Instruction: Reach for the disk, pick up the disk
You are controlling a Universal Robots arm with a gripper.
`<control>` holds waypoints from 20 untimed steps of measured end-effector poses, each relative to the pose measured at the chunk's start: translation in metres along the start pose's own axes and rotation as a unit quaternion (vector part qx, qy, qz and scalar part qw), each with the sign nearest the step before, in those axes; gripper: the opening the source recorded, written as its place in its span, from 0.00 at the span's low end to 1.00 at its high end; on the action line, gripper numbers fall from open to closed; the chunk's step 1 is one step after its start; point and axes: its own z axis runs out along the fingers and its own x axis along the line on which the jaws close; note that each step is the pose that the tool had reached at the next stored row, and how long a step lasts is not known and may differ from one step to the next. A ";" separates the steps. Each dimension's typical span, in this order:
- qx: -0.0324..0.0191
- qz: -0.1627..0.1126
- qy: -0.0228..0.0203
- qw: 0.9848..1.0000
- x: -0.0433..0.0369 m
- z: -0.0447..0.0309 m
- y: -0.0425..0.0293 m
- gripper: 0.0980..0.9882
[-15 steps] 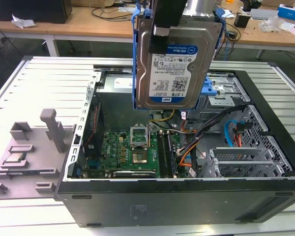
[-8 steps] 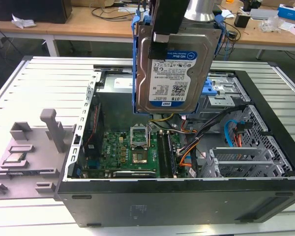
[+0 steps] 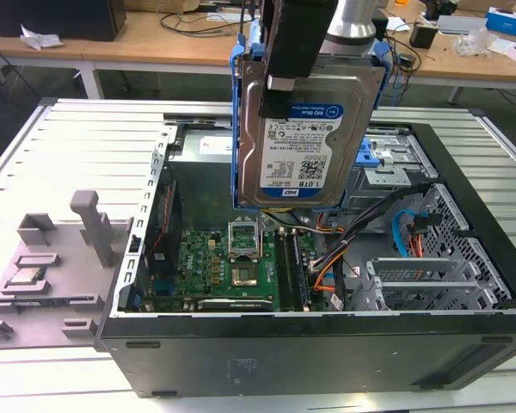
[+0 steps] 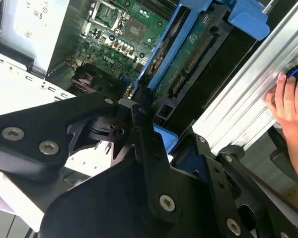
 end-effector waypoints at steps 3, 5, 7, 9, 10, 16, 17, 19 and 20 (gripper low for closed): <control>0.000 0.000 0.000 1.000 0.0010 0.0023 -0.0001 0.30; 0.000 0.000 0.000 1.000 0.0014 0.0036 -0.0002 0.30; 0.000 0.000 0.000 1.000 0.0019 0.0058 -0.0003 0.30; 0.000 0.000 0.000 1.000 0.0023 0.0084 -0.0004 0.30; 0.000 0.000 0.000 1.000 0.0024 0.0094 -0.0004 0.30; 0.000 0.000 0.000 1.000 0.0164 0.0194 -0.0012 0.30; 0.000 0.000 0.000 1.000 0.0216 0.0200 -0.0013 0.30; 0.000 0.000 0.000 1.000 0.0268 0.0205 -0.0015 0.30; 0.000 0.000 0.000 1.000 0.0297 0.0208 -0.0016 0.30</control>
